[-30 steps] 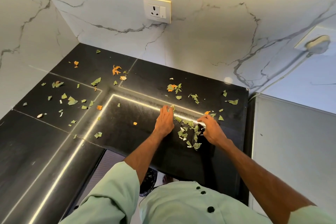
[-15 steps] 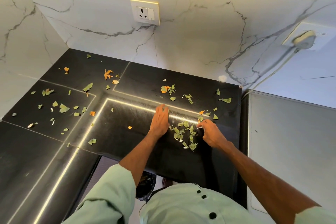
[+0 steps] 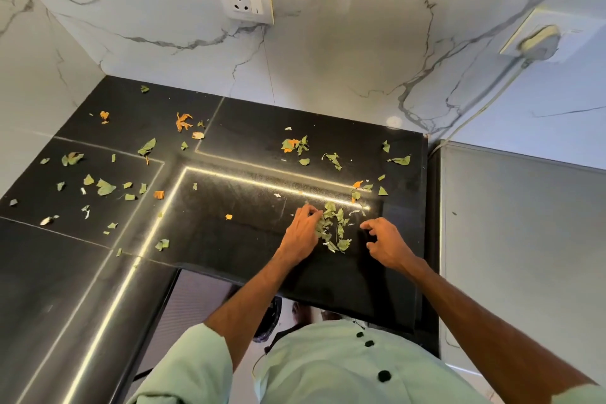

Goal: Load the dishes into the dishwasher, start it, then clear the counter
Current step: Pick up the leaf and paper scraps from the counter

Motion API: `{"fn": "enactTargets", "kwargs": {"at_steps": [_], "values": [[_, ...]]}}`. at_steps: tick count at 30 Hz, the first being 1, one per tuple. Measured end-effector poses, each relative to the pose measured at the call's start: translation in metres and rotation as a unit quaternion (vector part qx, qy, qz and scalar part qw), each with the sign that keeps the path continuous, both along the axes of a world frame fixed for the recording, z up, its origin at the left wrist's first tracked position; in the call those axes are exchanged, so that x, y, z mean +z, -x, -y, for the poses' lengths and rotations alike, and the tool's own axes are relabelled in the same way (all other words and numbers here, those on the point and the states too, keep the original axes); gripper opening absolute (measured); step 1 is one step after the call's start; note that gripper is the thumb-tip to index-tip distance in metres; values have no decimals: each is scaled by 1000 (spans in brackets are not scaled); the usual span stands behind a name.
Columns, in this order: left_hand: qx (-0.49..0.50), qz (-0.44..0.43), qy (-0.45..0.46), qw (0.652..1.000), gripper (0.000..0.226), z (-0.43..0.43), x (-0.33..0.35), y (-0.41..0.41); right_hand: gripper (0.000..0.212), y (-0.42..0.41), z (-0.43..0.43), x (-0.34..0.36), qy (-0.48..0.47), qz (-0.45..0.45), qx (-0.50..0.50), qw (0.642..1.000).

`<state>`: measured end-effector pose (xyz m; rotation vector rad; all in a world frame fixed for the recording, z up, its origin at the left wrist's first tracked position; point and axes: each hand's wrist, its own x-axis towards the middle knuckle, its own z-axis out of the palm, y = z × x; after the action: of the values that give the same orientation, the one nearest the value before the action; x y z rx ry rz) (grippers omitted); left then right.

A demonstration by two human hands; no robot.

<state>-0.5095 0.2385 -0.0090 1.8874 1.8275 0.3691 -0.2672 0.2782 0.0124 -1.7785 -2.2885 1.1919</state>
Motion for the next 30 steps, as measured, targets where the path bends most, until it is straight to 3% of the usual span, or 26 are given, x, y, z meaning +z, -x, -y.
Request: {"fn": "enactTargets", "kwargs": {"at_steps": [4, 7, 13, 17, 20, 25, 30], "values": [[74, 44, 42, 995, 64, 9, 6, 15, 85, 15, 14, -11, 62, 21, -33, 997], [73, 53, 90, 992, 73, 14, 7, 18, 94, 42, 22, -20, 77, 20, -51, 996], [21, 40, 110, 993, 92, 16, 8, 11, 59, 73, 6, -14, 0, -46, -80, 996], [33, 17, 107, 994, 113, 15, 9, 4, 63, 66, -31, 4, -108, 6, 13, 994], [47, -15, 95, 994, 116, 16, 11, -5, 79, 74, -53, 9, -104, 74, 103, 987], [68, -39, 90, 993, 104, 16, 12, -15, 86, 90, -40, 2, -74, 101, 222, 967], [84, 0, 82, 993, 88, 14, 11, -9, 81, 72, -21, -2, -82, 76, 246, 963]]}}
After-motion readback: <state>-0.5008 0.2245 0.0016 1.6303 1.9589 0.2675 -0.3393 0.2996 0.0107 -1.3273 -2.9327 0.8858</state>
